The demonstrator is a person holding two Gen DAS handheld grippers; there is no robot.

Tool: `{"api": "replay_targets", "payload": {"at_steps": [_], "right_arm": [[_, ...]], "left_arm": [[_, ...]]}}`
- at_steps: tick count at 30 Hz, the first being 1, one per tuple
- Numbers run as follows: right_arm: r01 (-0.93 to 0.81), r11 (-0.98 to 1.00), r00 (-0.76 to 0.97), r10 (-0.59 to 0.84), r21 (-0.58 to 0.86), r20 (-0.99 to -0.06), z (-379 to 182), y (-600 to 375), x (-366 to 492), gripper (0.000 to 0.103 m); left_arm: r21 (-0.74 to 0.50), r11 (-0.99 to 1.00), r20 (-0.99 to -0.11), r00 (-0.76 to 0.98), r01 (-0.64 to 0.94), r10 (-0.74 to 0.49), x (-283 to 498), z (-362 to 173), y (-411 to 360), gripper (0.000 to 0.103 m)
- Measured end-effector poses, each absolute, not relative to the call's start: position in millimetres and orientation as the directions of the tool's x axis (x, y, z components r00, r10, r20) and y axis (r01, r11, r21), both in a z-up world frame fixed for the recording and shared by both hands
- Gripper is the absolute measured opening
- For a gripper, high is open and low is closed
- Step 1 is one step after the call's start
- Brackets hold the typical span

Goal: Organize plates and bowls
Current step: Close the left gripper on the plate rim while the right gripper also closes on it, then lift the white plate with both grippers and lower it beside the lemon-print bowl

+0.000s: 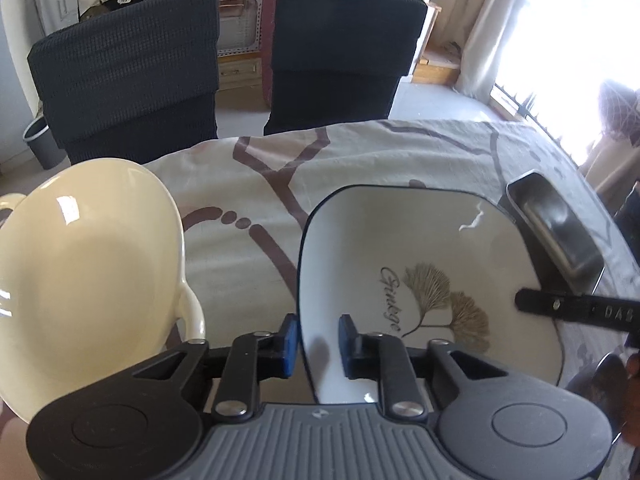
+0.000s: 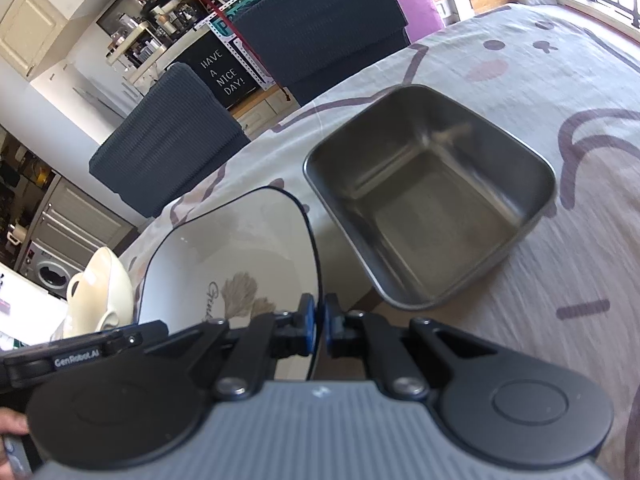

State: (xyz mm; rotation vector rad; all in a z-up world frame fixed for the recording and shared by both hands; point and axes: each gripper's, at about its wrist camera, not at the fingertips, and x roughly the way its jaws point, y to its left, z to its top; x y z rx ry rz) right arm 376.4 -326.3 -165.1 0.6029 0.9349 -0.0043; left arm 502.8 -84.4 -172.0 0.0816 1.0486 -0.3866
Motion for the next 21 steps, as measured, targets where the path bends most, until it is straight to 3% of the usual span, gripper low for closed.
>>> {"api": "replay_targets", "payload": {"at_steps": [11, 21], "right_arm": [[0.163, 0.921, 0.628, 0.179, 0.353, -0.758, -156, -302, 374, 0.01], [0.102, 0.913, 0.717, 0.208, 0.396, -0.665, -96, -304, 346, 0.01]], "left_arm": [[-0.179, 0.929, -0.832, 0.455, 0.323, -0.319, 490, -166, -68, 0.013], [-0.22, 0.928, -0.744, 0.563, 0.302, -0.36, 432, -90, -49, 0.011]]}}
